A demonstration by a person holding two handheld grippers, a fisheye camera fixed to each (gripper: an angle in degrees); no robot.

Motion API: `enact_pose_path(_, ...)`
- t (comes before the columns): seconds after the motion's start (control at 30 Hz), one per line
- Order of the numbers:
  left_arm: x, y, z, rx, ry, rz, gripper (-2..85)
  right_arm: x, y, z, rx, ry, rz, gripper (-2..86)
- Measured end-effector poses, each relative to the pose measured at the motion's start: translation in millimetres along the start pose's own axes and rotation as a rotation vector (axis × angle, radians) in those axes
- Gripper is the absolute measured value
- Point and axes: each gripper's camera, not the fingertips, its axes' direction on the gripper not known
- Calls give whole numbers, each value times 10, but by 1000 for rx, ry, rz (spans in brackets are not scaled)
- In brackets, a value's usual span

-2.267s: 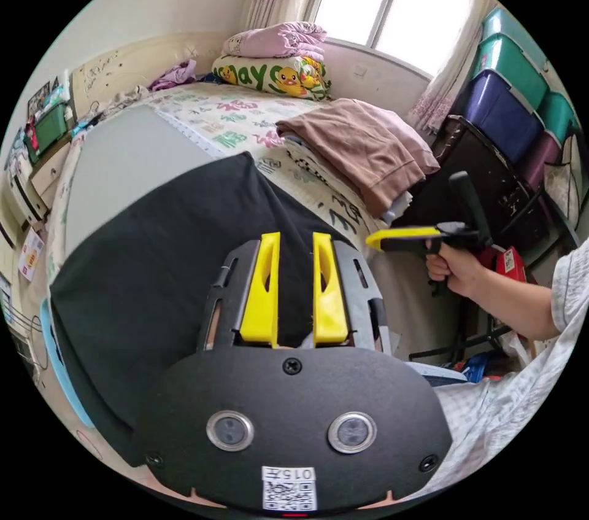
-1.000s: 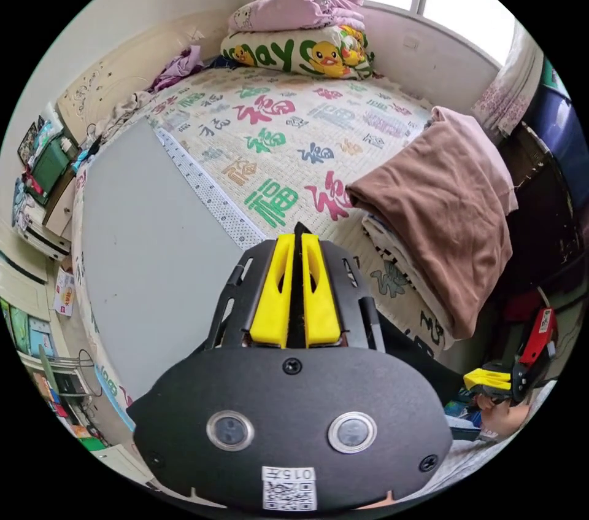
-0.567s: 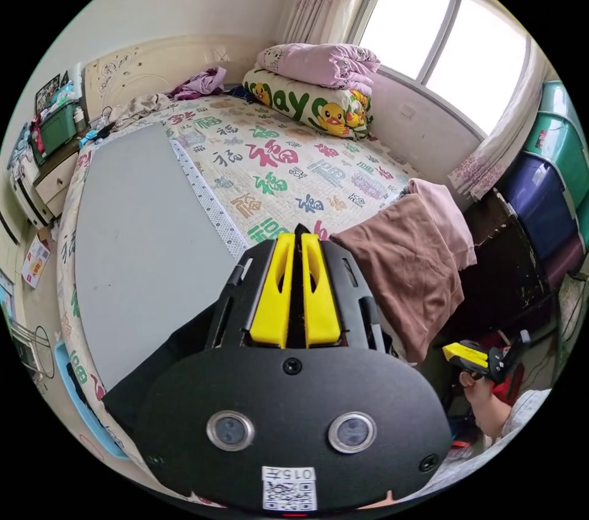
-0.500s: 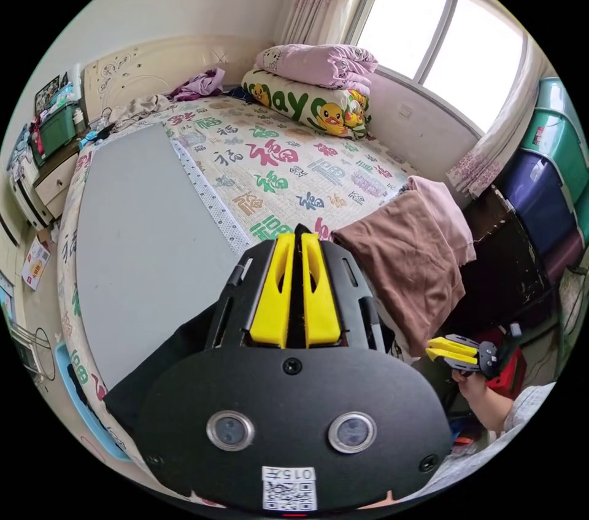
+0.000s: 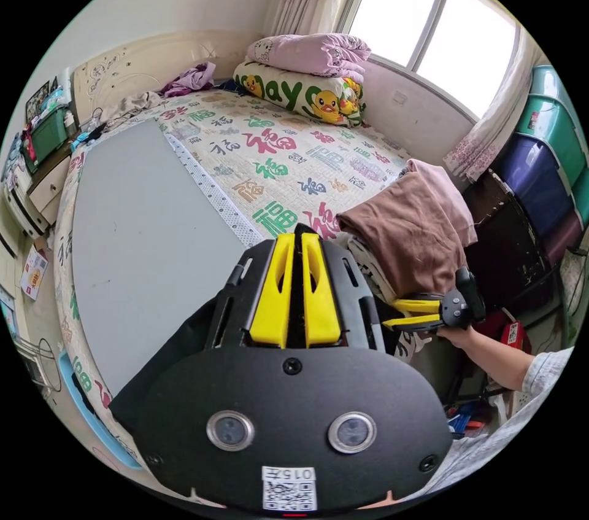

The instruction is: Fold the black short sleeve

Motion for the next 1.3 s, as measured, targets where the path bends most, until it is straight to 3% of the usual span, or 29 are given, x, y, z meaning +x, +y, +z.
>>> enact_pose_path(0.13,-233,130,107,12,53,-83,12,303,184,32,-16,-123,-10,30)
enact_pose_path(0.33,-712,381,-67,80,139,-242,11,407,813,-448,194,-253,21,8)
enact_pose_path(0.6,-1676,1255,-941,195,154,-332,9,-1099,1457,-994,358,-430,-331,4)
enact_pose_path(0.77,-2653,2371,-1549,263,73,-503,7,-2367,1285,-412,292,-629,-487,3)
enact_pose_path(0.93,-3393,3523,-1489,191,-46,-735,13,-3038,1135,415,106,-624,-539,3)
enact_pose_path(1.07,-3769,4376,-1247,337,160,-915,52,-3170,1152,858,-7,-551,-567,3)
enact_pose_path(1.3,-3896,4432,-599,266,303,-895,83,-3077,1219,1203,-76,-524,-567,4)
